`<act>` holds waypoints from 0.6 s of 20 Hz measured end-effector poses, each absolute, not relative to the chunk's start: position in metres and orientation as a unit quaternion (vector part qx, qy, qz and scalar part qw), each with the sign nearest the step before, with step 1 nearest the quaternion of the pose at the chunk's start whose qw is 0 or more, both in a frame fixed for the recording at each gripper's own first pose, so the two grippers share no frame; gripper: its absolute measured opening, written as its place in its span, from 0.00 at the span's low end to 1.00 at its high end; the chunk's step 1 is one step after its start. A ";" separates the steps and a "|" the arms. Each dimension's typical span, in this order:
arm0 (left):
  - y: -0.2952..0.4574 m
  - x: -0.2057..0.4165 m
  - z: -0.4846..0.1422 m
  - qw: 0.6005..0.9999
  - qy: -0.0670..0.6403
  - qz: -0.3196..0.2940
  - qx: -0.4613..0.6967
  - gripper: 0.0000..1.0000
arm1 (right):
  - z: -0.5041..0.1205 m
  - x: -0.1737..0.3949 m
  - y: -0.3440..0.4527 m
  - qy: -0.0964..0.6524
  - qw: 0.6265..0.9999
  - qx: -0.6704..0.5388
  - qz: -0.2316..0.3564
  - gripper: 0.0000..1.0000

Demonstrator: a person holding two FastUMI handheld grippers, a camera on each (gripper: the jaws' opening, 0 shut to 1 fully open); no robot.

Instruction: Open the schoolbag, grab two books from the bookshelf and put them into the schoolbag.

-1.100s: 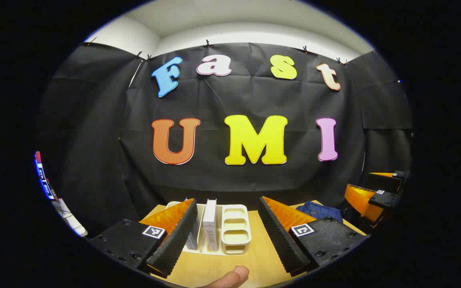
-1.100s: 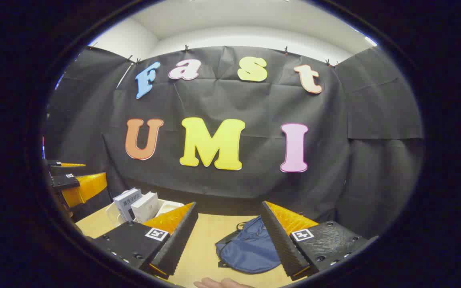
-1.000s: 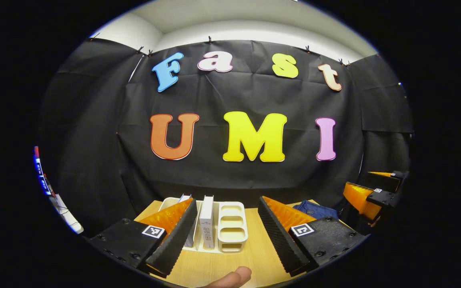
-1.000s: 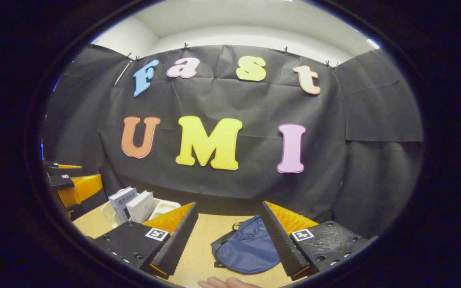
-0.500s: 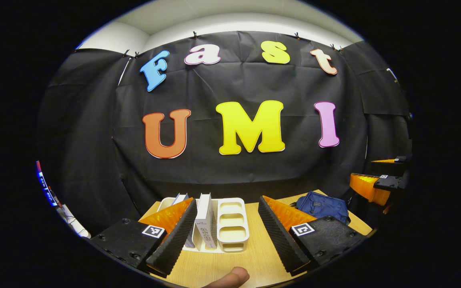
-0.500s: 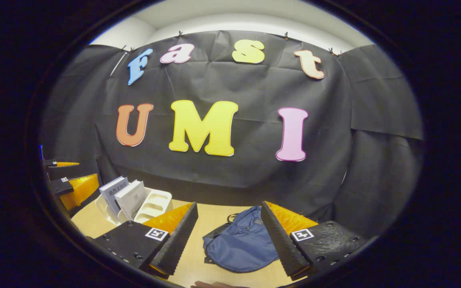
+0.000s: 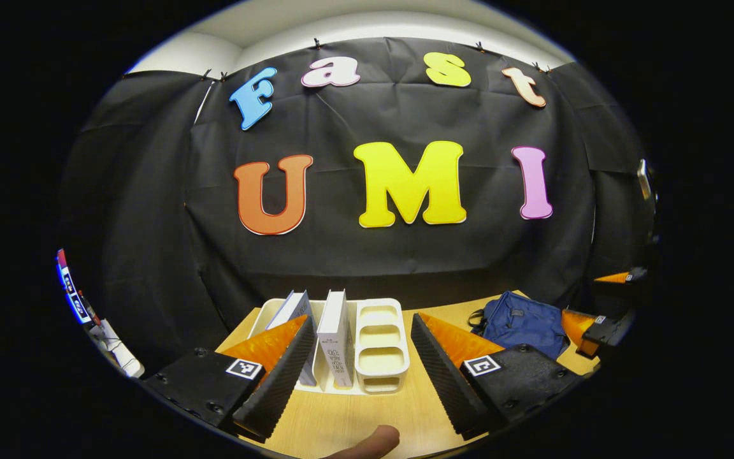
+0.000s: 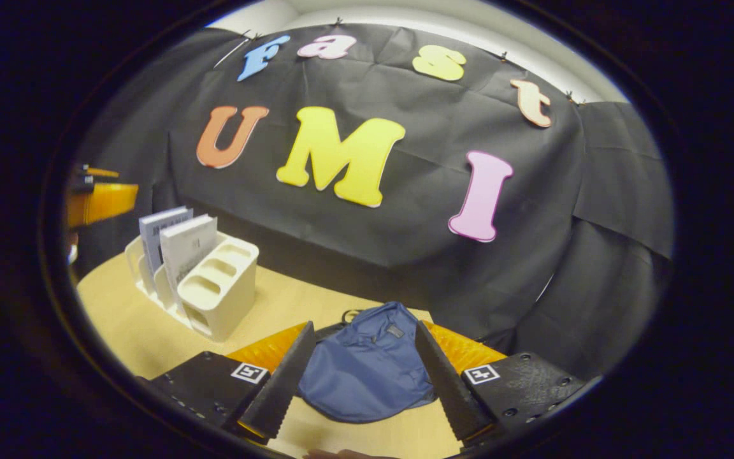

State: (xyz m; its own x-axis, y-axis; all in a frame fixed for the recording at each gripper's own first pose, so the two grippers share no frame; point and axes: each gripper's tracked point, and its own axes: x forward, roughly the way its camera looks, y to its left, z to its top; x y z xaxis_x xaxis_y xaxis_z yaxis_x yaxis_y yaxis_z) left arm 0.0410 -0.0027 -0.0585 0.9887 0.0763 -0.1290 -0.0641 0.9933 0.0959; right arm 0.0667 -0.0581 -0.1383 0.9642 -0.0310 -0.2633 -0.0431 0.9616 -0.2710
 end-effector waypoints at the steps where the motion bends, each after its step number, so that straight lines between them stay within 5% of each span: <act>1: -0.001 0.041 -0.061 0.996 0.068 0.037 0.047 0.99 | -0.159 0.067 -0.062 0.154 0.977 -0.148 0.003 0.96; 12: 0.013 0.034 -0.103 0.990 0.107 0.063 0.067 0.99 | -0.319 0.063 -0.047 0.306 0.926 -0.216 0.050 0.96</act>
